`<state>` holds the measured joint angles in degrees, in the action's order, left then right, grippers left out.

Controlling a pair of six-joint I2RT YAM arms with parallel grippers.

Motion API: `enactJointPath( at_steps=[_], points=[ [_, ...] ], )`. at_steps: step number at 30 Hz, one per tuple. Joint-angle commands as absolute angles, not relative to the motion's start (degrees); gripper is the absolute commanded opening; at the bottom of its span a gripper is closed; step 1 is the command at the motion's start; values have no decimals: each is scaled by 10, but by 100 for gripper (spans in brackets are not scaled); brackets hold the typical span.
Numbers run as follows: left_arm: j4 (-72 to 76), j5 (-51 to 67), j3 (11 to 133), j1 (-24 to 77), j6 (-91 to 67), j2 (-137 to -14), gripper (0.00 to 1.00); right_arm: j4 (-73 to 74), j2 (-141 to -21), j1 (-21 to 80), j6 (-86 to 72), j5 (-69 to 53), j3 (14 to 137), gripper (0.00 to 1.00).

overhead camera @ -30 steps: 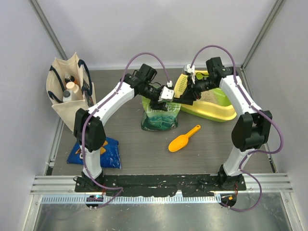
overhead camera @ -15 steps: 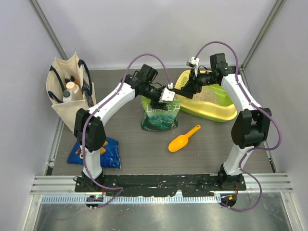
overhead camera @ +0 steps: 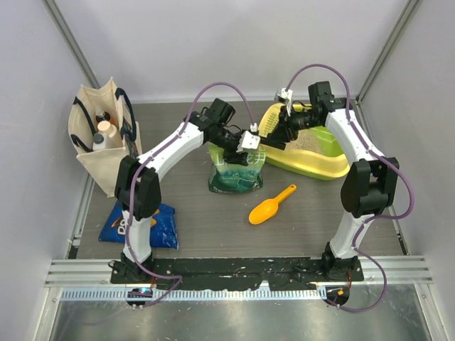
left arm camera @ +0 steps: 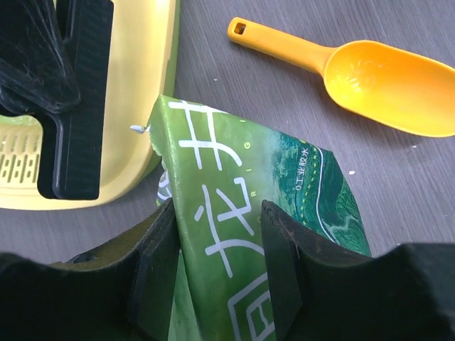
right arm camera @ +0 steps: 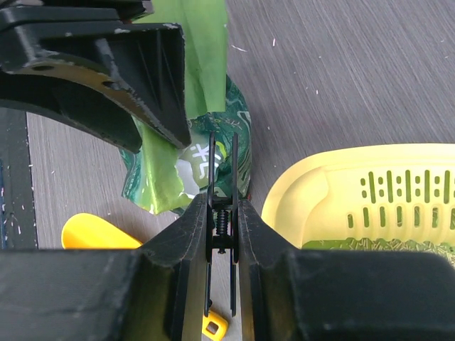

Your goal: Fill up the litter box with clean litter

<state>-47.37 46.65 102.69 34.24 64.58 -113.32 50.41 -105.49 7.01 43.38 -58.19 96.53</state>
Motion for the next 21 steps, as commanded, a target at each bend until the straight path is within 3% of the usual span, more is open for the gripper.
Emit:
enactJointPath(
  at_steps=[1,8,17,21],
  points=[
    [-483,497,1047,329,578,-1153,49,527,-1039,76,455,-591,967,2],
    [-505,588,1103,311,444,-1194,43,538,-1027,81,446,-578,960,2],
    [-445,646,1078,299,346,-1206,36,567,-990,54,434,-542,983,2],
    [-461,659,1094,299,340,-1222,31,668,-985,51,543,-543,1012,2]
  ],
)
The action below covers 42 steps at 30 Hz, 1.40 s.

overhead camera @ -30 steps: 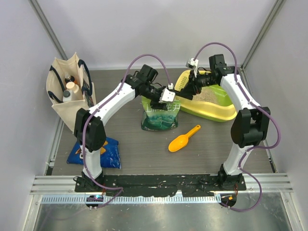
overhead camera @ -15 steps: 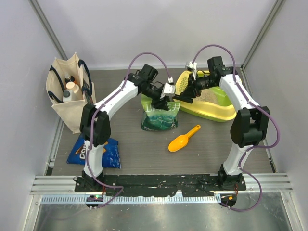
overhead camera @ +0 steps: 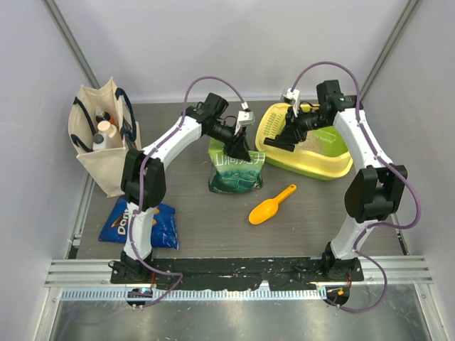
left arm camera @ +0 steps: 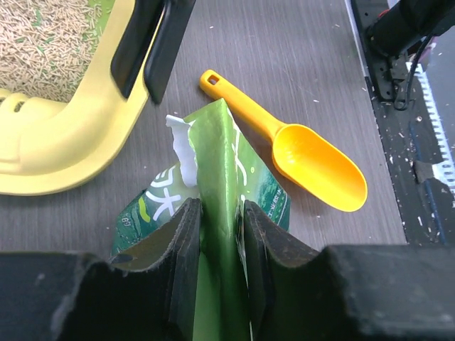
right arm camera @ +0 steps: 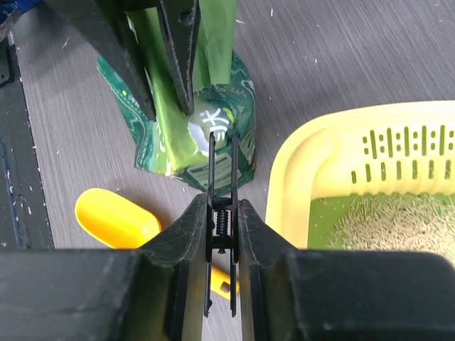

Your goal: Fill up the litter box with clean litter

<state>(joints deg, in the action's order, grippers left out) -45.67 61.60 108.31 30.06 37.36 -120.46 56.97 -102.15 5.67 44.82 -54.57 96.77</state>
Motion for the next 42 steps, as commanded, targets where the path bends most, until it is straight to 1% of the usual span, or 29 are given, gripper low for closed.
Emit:
enactJointPath(
  at_steps=[1,4,5,8,13,18,25,42],
  points=[
    [-461,659,1093,299,339,-1223,30,687,-984,50,563,-548,1013,2],
    [-452,656,1088,299,351,-1216,23,729,-975,51,625,-537,1002,2],
    [-452,656,1089,299,354,-1216,15,753,-975,51,643,-534,999,2],
    [-459,654,1090,300,361,-1218,5,759,-973,54,669,-525,998,2],
    [-461,648,1086,302,372,-1213,6,729,-972,64,659,-516,1002,2],
    [-466,646,1090,303,377,-1213,3,690,-972,76,636,-502,990,2],
    [-470,642,1092,303,382,-1212,2,639,-969,88,606,-497,974,2],
    [-467,638,1094,303,378,-1215,1,649,-998,132,625,-497,973,2]
  ],
)
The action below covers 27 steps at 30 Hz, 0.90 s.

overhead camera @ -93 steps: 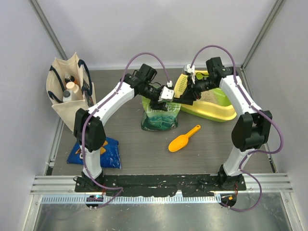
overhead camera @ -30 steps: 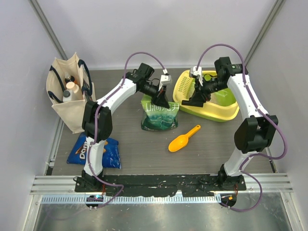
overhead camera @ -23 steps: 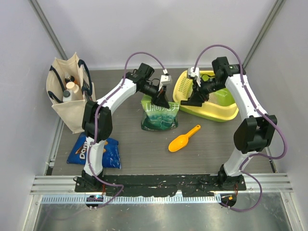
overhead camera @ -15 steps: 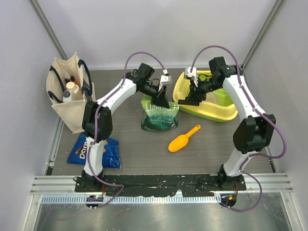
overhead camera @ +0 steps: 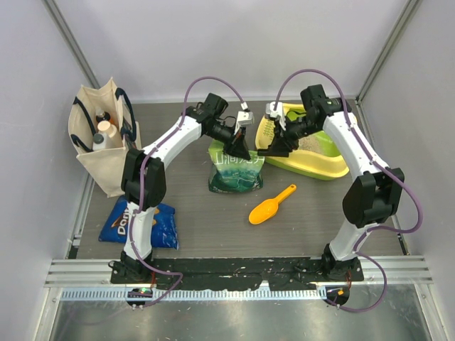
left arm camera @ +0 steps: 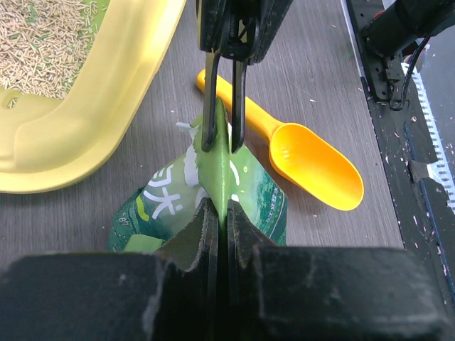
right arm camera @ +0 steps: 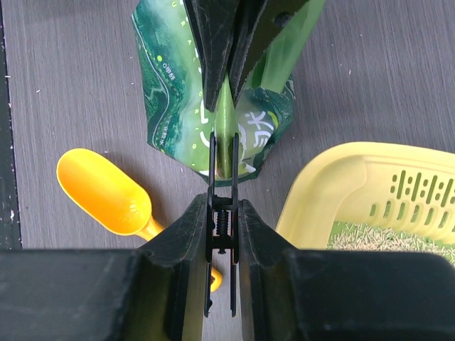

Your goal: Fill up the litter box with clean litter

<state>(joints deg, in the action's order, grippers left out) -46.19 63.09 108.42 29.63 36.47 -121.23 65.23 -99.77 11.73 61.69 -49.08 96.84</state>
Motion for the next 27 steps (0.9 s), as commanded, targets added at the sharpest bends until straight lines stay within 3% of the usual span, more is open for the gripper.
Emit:
enactJointPath(
  at_steps=[1,9,17,27],
  points=[
    [-467,637,1092,303,378,-1214,1,648,-998,134,625,-496,973,2],
    [-455,637,1085,301,374,-1207,4,598,-1005,168,599,-464,951,2],
    [-446,613,1071,284,369,-1179,36,576,-1017,178,577,-475,954,2],
    [-539,599,1044,210,424,-1126,40,570,-1023,189,569,-474,973,2]
  ],
)
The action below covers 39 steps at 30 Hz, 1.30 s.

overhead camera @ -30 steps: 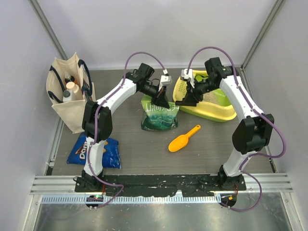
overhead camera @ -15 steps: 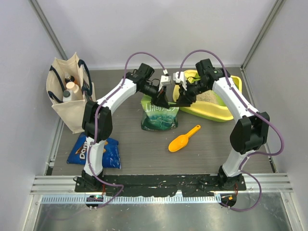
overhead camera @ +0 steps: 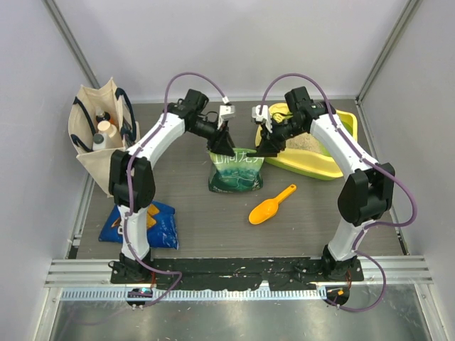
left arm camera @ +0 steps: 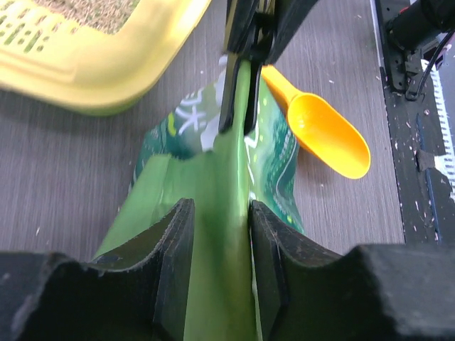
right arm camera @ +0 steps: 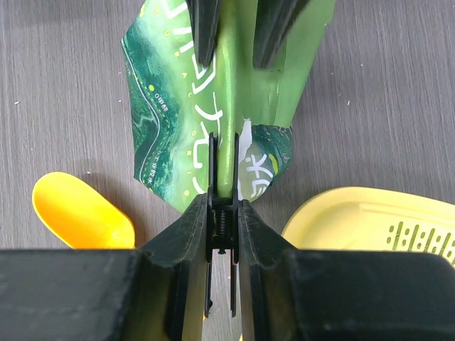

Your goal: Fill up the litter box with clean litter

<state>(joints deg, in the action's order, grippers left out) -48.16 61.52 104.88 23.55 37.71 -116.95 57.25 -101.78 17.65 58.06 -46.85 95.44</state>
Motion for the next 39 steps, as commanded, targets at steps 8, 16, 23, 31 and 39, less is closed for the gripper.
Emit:
enactJointPath(
  at_steps=[8,16,23,31,39],
  points=[
    [-593,601,1037,209,459,-1132,26,526,-1031,194,523,-512,955,2],
    [-589,605,1040,209,440,-1142,5,488,-1041,200,481,-553,941,2],
    [-587,602,1034,209,431,-1139,2,457,-1037,202,475,-561,909,2],
    [-590,597,1034,209,426,-1136,4,419,-1048,208,454,-566,893,2],
    [-584,598,1038,208,417,-1137,5,419,-1055,219,455,-570,896,2]
  ],
)
